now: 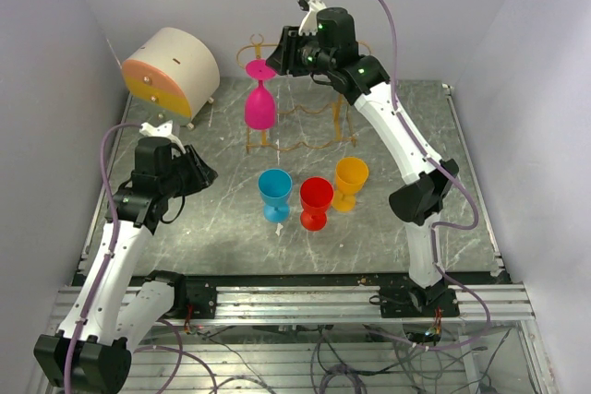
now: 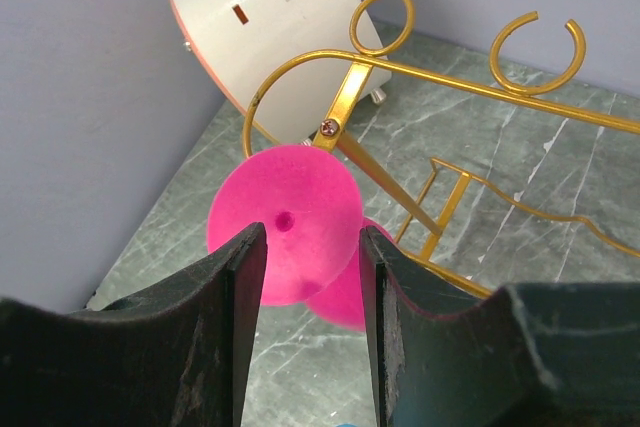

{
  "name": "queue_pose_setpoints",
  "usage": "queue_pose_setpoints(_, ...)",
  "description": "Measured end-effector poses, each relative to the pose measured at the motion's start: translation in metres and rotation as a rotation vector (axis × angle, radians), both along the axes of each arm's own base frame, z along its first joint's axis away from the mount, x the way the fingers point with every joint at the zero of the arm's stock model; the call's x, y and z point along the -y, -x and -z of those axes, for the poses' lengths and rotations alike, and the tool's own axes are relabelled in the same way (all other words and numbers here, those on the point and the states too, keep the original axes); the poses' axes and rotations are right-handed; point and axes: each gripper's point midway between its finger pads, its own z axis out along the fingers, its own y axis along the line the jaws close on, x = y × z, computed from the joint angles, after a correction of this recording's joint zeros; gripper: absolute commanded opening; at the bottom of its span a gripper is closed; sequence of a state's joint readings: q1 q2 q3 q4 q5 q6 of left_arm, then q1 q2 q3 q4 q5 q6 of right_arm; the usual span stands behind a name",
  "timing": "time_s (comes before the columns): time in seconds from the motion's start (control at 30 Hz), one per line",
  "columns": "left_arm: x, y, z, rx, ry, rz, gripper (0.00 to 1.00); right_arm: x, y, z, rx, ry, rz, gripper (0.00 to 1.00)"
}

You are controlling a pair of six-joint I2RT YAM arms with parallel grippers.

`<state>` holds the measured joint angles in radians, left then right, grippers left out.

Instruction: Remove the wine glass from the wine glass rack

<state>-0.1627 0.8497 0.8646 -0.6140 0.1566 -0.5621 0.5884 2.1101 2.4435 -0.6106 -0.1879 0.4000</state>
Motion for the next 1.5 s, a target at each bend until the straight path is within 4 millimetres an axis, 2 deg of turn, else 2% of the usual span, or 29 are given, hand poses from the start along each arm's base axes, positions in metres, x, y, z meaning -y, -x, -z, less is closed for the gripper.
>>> queue_pose_setpoints(0.37,0.000,0.003,0.008,-0.021,-0.003,-0.001,0.43,-0.004,-0.004,0.013,-0.019,0.012,-0.008,0.41)
queue_pose_setpoints(0.8,-0.001,0.004,0.014,-0.034,-0.006,-0.001,0.43,-0.014,0.002,0.020,-0.040,-0.007,-0.070,0.40)
queue_pose_setpoints(1.3,0.000,0.004,0.018,-0.044,-0.001,-0.004,0.42,-0.020,0.003,0.019,-0.036,-0.043,-0.086,0.38)
queue_pose_setpoints(1.5,0.000,0.004,0.018,-0.044,-0.001,-0.004,0.42,-0.024,0.003,0.018,-0.039,-0.072,-0.099,0.32)
